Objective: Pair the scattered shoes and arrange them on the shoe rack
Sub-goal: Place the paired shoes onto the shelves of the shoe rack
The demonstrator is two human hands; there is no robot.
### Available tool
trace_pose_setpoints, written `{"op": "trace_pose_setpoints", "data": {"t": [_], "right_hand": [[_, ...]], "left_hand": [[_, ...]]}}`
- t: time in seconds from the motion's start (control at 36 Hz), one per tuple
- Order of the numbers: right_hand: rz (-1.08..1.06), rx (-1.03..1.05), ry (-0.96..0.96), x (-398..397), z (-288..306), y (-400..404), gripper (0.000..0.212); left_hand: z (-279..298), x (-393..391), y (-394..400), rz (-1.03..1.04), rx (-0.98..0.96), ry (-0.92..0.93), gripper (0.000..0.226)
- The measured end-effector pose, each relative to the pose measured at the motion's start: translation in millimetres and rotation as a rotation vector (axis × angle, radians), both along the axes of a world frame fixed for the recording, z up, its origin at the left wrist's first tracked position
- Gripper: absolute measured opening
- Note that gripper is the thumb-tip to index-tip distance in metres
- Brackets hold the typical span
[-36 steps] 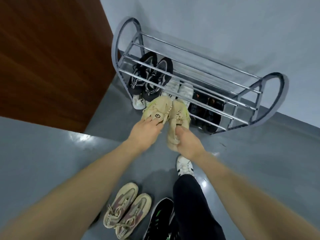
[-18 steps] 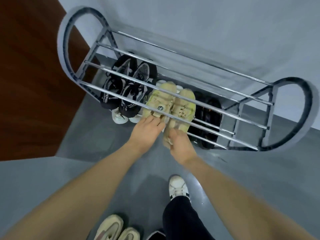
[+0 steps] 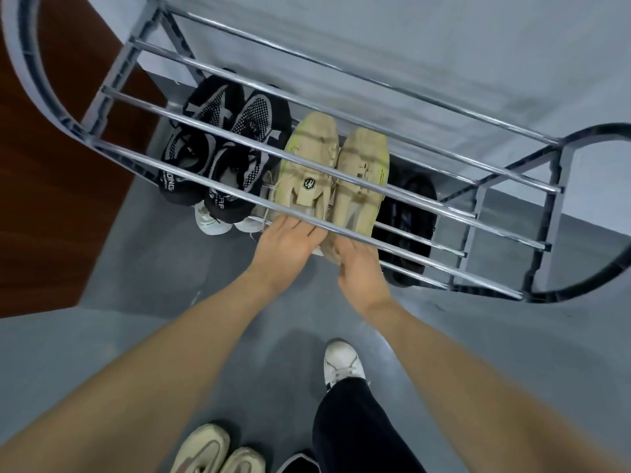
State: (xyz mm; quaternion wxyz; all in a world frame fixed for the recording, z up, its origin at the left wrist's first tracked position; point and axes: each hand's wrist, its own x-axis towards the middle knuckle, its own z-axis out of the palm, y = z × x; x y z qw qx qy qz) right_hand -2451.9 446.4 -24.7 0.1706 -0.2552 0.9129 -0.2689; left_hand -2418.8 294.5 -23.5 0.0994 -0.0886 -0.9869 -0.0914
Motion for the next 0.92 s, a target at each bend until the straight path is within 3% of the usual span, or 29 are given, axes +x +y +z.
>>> {"op": "trace_pose_setpoints", "data": {"t": [0.11, 0.25, 0.33, 0.42, 0.5, 0.61, 0.72, 0.92], "right_hand": [[-0.008, -0.003, -0.061, -4, 7, -3, 0.044], [-0.025, 0.115, 0.077, -8, -4, -3, 0.045], [-0.074, 0.203, 0.123, -7, -6, -4, 0.045], [-0.136, 0.221, 0.153, -3, -6, -10, 0.047], [-0.187, 0.238, 0.055, -3, -10, -10, 0.048], [-0.237, 0.21, -0.026, -7, -17, -3, 0.049], [-0.223, 0.159, 0.025, -5, -13, 2, 0.036], [-0.286, 0.12, 0.083, 0, -14, 4, 0.028]], "left_hand": [[8, -3, 0, 0.001, 0.001, 0.031, 0.024], [11, -2, -7, 0.024, -0.042, -0.027, 0.029], [10, 0, -7, 0.077, -0.116, -0.109, 0.016], [14, -6, 1, 0.177, -0.091, -0.319, 0.035], [11, -6, 5, 0.218, -0.076, -0.518, 0.034], [3, -1, 5, 0.274, -0.116, -0.628, 0.078], [-1, -4, 7, 0.248, -0.062, -0.662, 0.055], [12, -22, 6, 0.209, -0.071, -0.534, 0.04]]}}
